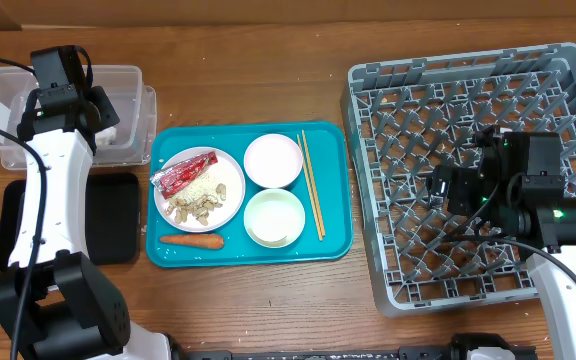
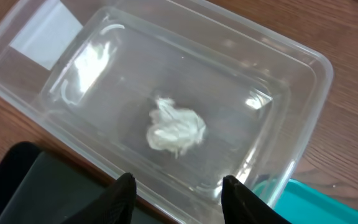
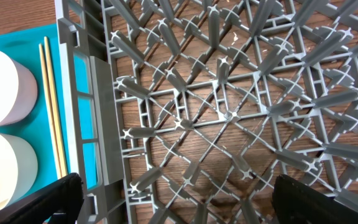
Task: Sort waste into correct bins and load items into the dishwasher
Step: 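Move the tissue over the clear plastic bin and open the left gripper, then grasp the red snack wrapper on the plate with the left gripper, then carry the red wrapper to the clear bin and release it, then grasp the white paper cup from the bowl with the left gripper and lift, then extend the cup toward the right gripper and close the right gripper on it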
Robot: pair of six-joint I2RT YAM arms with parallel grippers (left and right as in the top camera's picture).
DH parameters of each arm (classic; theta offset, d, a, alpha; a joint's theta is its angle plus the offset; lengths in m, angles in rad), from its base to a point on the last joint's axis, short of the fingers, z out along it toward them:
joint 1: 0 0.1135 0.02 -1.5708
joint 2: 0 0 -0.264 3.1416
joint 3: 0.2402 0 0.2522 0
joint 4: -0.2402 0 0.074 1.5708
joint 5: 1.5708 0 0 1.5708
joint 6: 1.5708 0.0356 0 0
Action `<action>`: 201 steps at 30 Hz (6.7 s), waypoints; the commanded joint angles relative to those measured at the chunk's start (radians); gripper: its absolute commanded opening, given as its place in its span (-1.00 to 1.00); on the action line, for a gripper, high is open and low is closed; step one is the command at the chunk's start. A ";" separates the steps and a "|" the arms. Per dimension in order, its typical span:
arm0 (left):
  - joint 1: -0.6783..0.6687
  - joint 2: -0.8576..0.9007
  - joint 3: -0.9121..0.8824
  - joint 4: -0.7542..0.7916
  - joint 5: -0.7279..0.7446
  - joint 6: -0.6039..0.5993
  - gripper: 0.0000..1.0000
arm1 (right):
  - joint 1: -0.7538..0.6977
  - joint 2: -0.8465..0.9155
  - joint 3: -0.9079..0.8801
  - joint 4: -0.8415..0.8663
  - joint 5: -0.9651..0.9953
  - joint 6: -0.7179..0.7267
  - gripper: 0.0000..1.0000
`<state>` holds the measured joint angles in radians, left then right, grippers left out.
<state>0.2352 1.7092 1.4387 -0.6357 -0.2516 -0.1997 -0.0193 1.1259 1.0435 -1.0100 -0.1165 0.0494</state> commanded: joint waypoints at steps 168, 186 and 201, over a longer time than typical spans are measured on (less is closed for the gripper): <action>-0.473 0.032 0.135 -0.430 1.394 0.231 -0.92 | -0.021 -0.009 0.031 0.298 -0.990 -0.237 1.00; -0.560 0.032 0.135 -0.316 1.653 0.230 -0.92 | -0.020 0.021 0.030 0.353 -1.124 -0.263 1.00; -0.615 0.032 0.135 -0.245 1.655 0.174 -0.92 | -0.020 0.069 0.030 0.412 -1.364 -0.263 0.91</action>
<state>-0.3775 1.7470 1.5585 -0.8848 1.3766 -0.0189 -0.0387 1.1961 1.0454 -0.6022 -1.4010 -0.2104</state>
